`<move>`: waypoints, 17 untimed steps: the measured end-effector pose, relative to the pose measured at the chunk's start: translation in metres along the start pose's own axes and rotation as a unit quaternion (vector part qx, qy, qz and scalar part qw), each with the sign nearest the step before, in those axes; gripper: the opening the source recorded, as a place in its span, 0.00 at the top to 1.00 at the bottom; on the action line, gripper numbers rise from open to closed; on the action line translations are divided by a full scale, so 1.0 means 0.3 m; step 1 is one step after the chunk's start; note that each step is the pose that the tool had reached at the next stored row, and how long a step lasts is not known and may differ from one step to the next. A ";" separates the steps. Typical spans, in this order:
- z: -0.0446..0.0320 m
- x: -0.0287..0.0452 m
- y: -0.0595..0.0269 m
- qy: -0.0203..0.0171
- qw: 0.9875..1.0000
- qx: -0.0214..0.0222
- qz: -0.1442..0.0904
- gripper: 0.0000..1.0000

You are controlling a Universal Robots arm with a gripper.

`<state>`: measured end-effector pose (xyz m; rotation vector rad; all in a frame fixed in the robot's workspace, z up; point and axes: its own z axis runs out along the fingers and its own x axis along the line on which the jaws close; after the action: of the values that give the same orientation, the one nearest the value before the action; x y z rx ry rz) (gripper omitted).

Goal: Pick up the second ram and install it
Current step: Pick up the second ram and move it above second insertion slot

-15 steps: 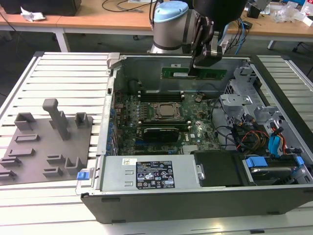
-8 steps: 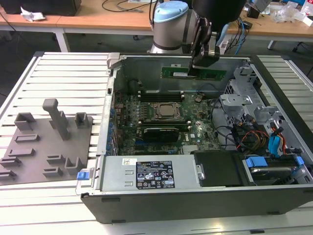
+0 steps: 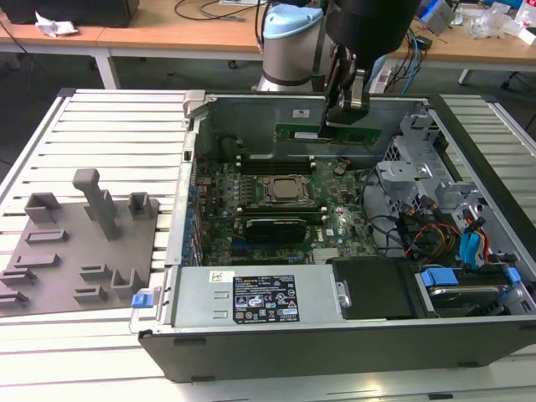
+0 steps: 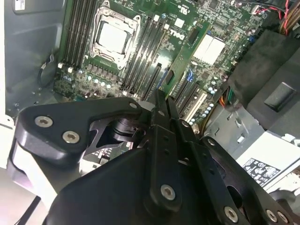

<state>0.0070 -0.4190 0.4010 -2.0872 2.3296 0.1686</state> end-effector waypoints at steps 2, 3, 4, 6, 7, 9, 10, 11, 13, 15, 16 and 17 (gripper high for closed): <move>0.015 0.001 -0.001 0.000 1.000 0.000 0.000 0.86; 0.021 0.001 -0.002 0.000 1.000 0.000 0.000 0.86; 0.026 0.002 -0.002 0.000 1.000 0.000 0.000 0.86; 0.031 0.002 -0.002 0.000 1.000 0.000 0.000 0.86; 0.033 0.002 -0.002 0.000 1.000 0.000 0.000 0.86; 0.043 0.003 -0.003 0.000 1.000 0.000 0.000 0.86; 0.049 0.004 -0.004 0.000 1.000 0.000 0.000 0.86; 0.054 0.004 -0.004 0.000 1.000 0.000 0.000 0.86; 0.062 0.005 -0.005 0.000 1.000 0.000 0.000 0.86; 0.069 0.005 -0.005 0.000 1.000 0.000 0.000 0.86; 0.070 0.005 -0.005 0.000 1.000 0.000 0.000 0.86; 0.070 0.005 -0.005 0.000 1.000 0.000 0.000 0.86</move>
<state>0.0070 -0.4190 0.3798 -2.0872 2.3297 0.1685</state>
